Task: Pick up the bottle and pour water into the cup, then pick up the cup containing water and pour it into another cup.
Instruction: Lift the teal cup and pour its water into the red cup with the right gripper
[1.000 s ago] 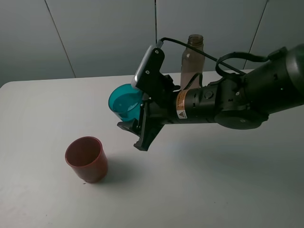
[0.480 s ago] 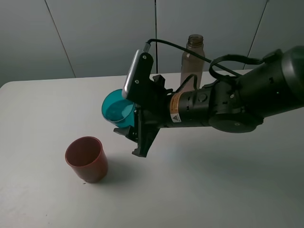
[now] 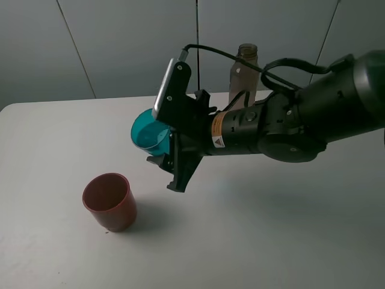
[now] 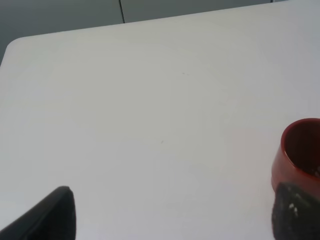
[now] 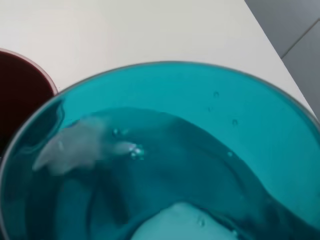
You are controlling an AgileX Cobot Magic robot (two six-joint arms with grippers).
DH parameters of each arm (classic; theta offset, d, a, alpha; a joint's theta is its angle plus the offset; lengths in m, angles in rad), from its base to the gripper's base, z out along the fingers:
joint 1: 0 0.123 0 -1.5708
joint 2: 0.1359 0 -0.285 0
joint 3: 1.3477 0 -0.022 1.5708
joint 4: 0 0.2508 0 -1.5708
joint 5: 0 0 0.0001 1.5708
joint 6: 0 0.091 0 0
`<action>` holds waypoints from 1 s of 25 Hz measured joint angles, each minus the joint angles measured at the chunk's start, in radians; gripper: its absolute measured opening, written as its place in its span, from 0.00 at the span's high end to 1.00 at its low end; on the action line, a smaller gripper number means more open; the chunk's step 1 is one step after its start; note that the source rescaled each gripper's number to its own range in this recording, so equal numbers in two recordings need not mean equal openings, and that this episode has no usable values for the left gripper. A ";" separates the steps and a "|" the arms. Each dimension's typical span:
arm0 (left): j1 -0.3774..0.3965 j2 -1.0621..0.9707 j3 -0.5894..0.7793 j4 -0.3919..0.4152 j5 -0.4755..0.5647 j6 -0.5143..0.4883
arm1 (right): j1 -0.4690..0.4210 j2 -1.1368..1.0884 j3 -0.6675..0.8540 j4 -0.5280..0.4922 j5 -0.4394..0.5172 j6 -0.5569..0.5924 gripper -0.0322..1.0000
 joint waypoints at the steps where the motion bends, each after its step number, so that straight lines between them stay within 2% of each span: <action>1: 0.000 0.000 0.000 0.000 0.000 0.000 | 0.002 0.000 -0.011 0.000 0.024 0.000 0.89; 5: 0.000 0.000 0.000 0.000 0.000 0.000 | 0.002 0.000 -0.046 0.005 0.086 0.000 0.89; 10: 0.000 0.000 0.000 0.000 0.000 0.000 | 0.008 0.029 -0.086 0.009 0.107 0.000 0.89; 18: 0.000 0.000 0.000 0.000 0.000 0.002 | 0.067 0.131 -0.183 0.012 0.275 0.000 0.89; 25: 0.000 0.000 0.000 0.000 0.000 0.002 | 0.103 0.138 -0.208 -0.032 0.285 -0.034 0.89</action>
